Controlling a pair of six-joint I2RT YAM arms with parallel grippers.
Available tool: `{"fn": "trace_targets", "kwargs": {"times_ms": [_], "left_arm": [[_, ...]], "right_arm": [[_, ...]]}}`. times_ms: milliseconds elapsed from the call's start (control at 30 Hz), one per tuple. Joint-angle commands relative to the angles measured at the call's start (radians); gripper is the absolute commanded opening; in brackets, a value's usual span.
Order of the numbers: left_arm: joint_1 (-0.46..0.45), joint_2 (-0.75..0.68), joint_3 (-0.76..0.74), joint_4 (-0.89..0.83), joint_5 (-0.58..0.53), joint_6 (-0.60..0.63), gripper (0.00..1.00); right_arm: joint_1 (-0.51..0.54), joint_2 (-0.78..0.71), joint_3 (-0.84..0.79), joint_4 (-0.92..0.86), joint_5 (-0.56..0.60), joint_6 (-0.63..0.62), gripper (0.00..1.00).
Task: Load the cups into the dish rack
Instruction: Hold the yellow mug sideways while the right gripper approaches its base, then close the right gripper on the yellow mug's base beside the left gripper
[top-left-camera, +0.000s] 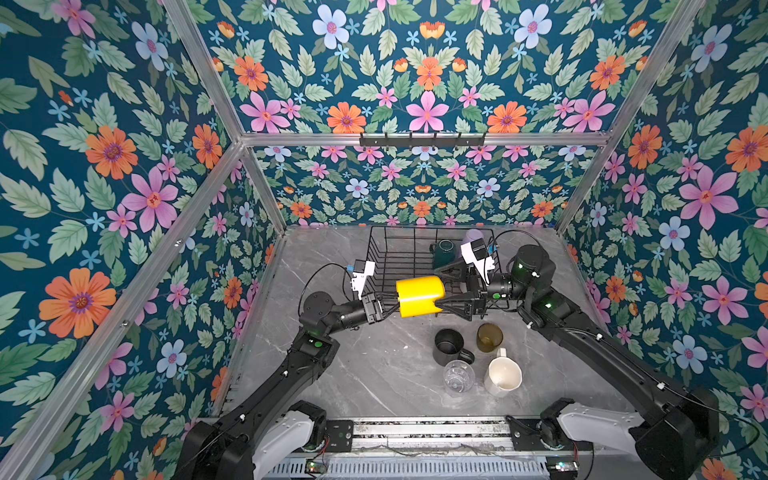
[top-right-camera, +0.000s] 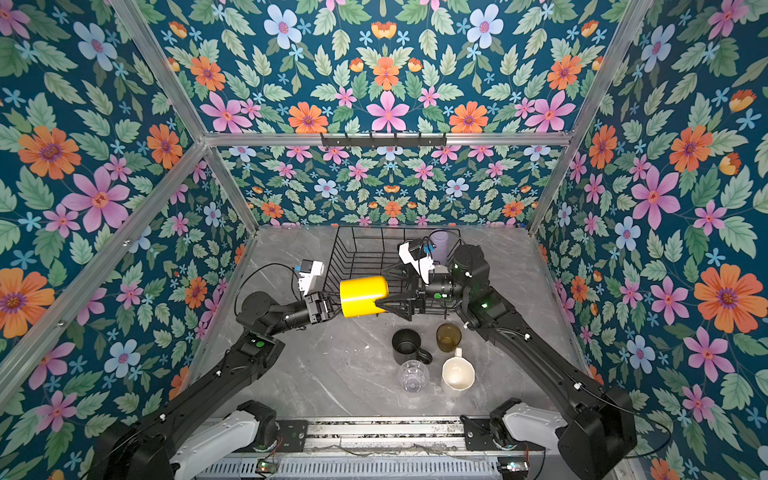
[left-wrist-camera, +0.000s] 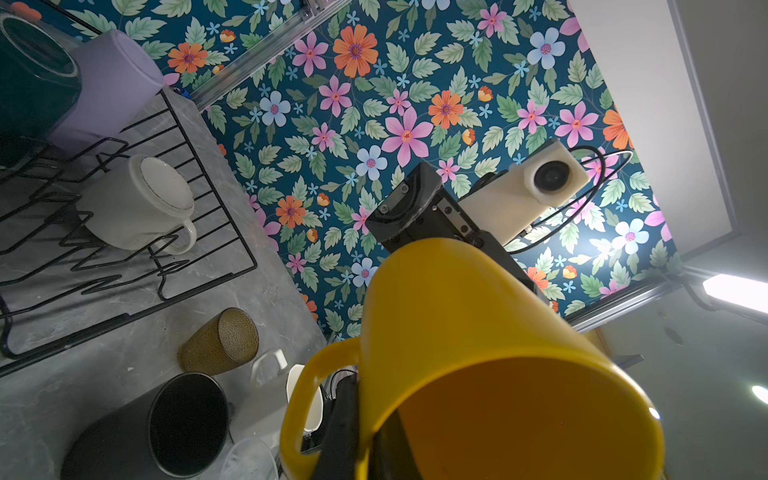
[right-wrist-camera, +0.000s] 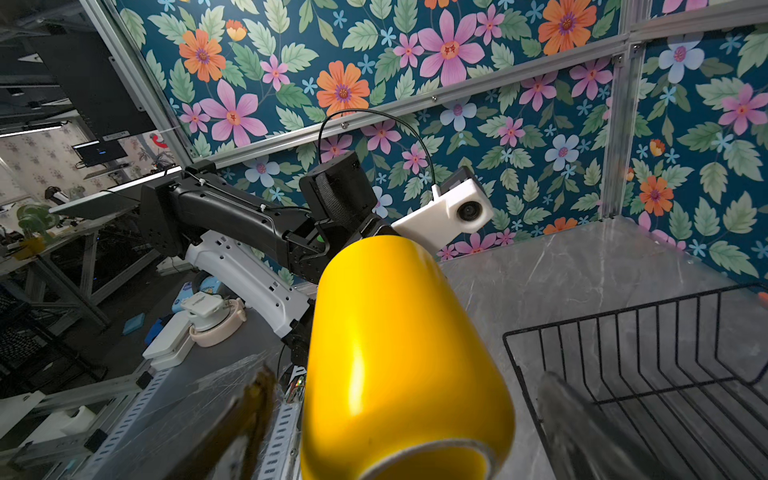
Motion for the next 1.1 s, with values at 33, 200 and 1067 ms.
{"fn": "trace_targets", "kwargs": {"times_ms": [33, 200, 1067], "left_arm": [[0.0, -0.005, 0.011, 0.087, 0.009, -0.013, 0.0], [0.001, -0.008, 0.009, 0.088, 0.007, -0.015, 0.0], [0.001, -0.003, -0.007, 0.119, 0.012, -0.036, 0.0]], "right_arm": [[0.02, 0.035, 0.018, 0.003, -0.016, -0.026, 0.99], [0.058, 0.076, 0.036, 0.0, -0.018, -0.03, 0.99], [0.113, 0.168, 0.086, 0.01, -0.044, 0.001, 0.92]]}}
